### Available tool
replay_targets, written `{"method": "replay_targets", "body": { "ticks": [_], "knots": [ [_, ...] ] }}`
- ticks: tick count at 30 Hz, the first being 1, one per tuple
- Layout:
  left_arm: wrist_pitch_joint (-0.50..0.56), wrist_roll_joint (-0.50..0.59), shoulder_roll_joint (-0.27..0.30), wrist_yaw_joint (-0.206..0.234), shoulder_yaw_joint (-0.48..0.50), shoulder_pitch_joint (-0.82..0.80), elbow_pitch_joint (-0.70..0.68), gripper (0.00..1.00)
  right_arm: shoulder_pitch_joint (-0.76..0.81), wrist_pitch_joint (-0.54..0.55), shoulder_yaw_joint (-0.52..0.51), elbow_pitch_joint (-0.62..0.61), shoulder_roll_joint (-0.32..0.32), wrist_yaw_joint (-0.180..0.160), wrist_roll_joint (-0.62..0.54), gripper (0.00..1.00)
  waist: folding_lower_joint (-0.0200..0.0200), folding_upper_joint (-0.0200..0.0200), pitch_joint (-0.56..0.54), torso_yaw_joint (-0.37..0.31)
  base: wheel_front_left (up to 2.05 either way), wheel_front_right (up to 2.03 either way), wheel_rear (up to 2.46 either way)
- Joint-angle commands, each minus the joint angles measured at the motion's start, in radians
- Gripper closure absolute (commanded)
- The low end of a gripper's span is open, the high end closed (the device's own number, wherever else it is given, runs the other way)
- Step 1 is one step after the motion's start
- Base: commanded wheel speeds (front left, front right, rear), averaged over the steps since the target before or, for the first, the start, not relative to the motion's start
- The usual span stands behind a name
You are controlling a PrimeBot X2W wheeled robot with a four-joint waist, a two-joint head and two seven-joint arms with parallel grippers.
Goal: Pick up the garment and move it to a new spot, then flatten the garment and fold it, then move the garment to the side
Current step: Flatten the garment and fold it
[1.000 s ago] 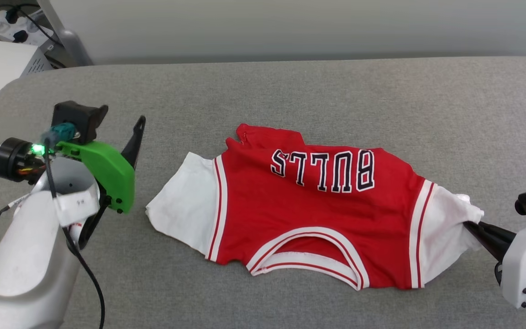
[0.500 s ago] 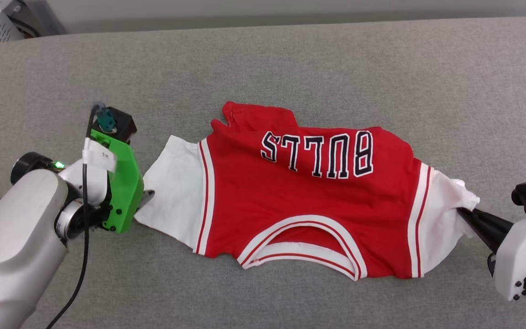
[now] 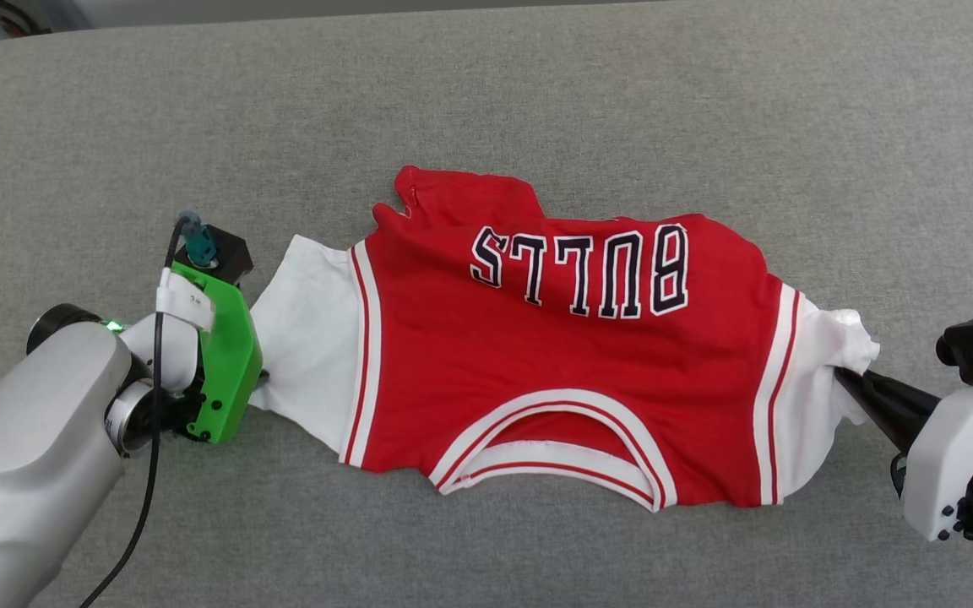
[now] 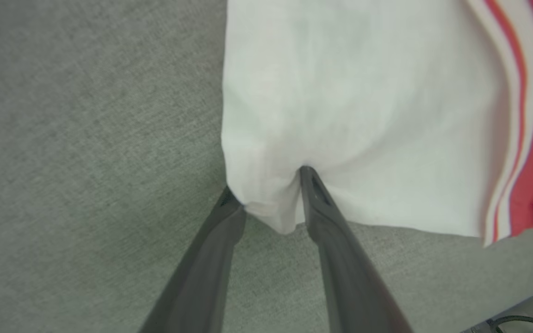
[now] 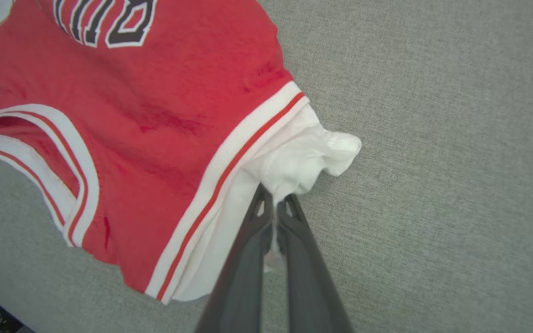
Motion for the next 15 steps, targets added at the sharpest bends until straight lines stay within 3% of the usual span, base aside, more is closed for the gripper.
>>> {"method": "replay_targets", "body": {
  "ticks": [1,9,15],
  "knots": [
    [-0.036,-0.007,-0.017,0.003,-0.029,0.015,0.029,1.00,-0.014,-0.008,0.001,0.004,0.004,-0.001,-0.001,1.00,0.0000,-0.0001,-0.010,0.007,0.00,0.00,0.00],
    [-0.261,-0.048,0.025,0.003,-0.002,0.007,-0.038,1.00,0.006,-0.043,-0.025,0.000,0.008,-0.001,0.029,1.00,0.0000,-0.0001,-0.076,0.028,0.00,0.00,0.00],
    [-0.402,-0.092,0.071,0.003,0.063,0.030,-0.175,1.00,0.017,-0.072,-0.079,-0.038,0.011,-0.001,0.087,1.00,0.0000,-0.0001,-0.138,0.053,0.00,0.00,0.00]
  ]
}}
